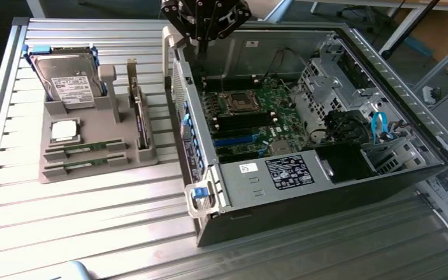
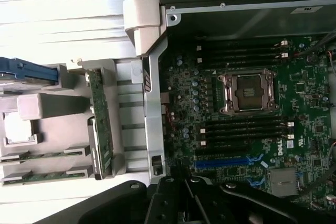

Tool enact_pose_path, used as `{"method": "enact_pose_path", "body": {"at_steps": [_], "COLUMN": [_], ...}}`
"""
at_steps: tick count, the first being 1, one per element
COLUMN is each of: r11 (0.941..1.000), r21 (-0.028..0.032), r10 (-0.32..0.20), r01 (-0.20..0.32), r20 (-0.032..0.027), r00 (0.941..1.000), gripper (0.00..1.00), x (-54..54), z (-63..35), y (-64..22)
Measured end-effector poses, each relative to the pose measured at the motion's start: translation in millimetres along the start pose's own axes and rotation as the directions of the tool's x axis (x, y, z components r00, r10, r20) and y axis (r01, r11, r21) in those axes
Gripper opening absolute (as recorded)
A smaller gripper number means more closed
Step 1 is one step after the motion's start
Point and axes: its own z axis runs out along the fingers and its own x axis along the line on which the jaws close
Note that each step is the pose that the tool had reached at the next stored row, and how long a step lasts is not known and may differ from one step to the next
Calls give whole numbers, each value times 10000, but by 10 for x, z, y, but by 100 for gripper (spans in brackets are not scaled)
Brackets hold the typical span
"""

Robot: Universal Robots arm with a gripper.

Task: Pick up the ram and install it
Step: 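Reach for the ram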

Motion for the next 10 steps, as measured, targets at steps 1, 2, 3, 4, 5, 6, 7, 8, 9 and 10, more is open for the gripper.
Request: {"method": "enact_pose_path", "body": {"at_steps": [1,2,3,4,5,6,7,8,9,10], "r11": [10000,10000,10000,10000,10000,10000,10000,10000,10000,10000], "r21": [1,0,0,1,1,0,1,1,0,1], "r10": [0,0,0,0,0,0,0,0,0,0], "r01": [0,0,0,0,0,0,0,0,0,0], "r20": [0,-1,0,0,0,0,-1,-1,0,0], "r00": [10000,10000,10000,10000,10000,10000,10000,10000,10000,10000], "gripper": [11,11,11,11,11,11,11,11,11,11], "x": [6,11,18,28,34,39,44,48,53,56], "z": [-1,-1,0,-1,-1,-1,-1,-1,-1,-1], "y": [-1,-1,-1,-2,-2,-2,-2,-2,-2,-2]}}
